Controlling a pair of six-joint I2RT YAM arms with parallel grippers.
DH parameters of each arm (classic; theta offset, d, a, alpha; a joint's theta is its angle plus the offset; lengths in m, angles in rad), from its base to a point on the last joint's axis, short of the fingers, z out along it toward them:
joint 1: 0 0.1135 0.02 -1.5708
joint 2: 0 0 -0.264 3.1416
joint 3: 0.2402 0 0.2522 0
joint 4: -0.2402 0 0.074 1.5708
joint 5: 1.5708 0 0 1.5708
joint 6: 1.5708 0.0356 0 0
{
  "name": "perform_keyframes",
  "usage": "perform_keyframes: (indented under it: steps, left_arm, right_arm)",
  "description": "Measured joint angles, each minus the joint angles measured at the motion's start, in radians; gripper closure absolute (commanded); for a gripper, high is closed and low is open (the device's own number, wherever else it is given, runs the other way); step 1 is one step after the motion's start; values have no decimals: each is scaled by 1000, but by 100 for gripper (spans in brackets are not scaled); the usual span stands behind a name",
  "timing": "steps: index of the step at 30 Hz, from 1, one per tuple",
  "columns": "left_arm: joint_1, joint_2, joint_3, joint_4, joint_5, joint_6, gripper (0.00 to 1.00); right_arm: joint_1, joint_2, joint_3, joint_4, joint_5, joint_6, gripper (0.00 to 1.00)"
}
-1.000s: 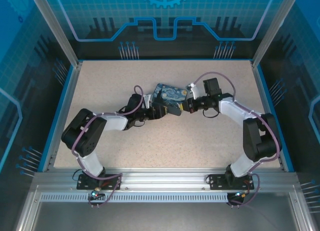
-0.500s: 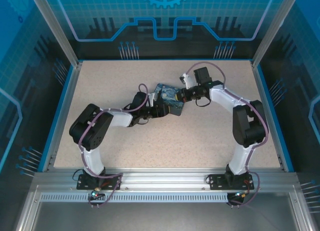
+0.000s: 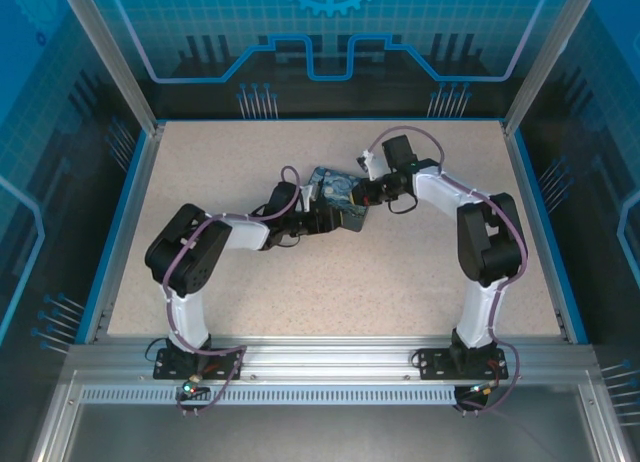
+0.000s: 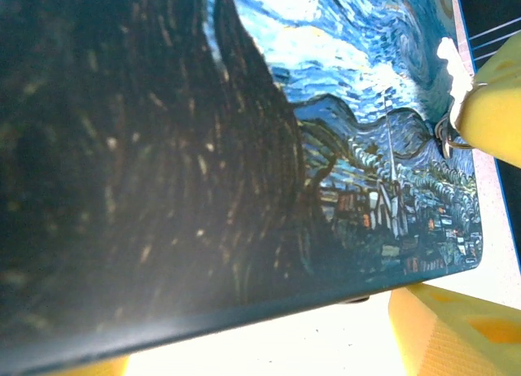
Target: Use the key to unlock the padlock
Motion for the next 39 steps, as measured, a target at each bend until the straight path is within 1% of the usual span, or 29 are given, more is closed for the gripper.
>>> perform_keyframes:
  steps: [11,14,18,23,25,33,39]
  left_arm:
    - [-1,11,29,-32,12,1,17]
    - [-10,12,33,-39,0,4,17]
    - [-58,12,33,-27,-64,13,14]
    - [-159,12,27,-1,-173,34,12]
    - [-186,12,21,18,-211,35,8]
    - [-192,2,-39,109,-311,34,5]
    - [-182,1,-62,164,-333,-1,4]
  right_arm:
    - [2,9,16,-18,13,0,100]
    - [3,9,16,-18,16,0,100]
    - [6,9,16,-18,19,6,100]
    - [7,9,16,-15,19,8,100]
    - [7,9,16,-13,19,8,100]
    - [8,9,14,-10,18,8,100]
    - [8,9,14,-10,18,8,100]
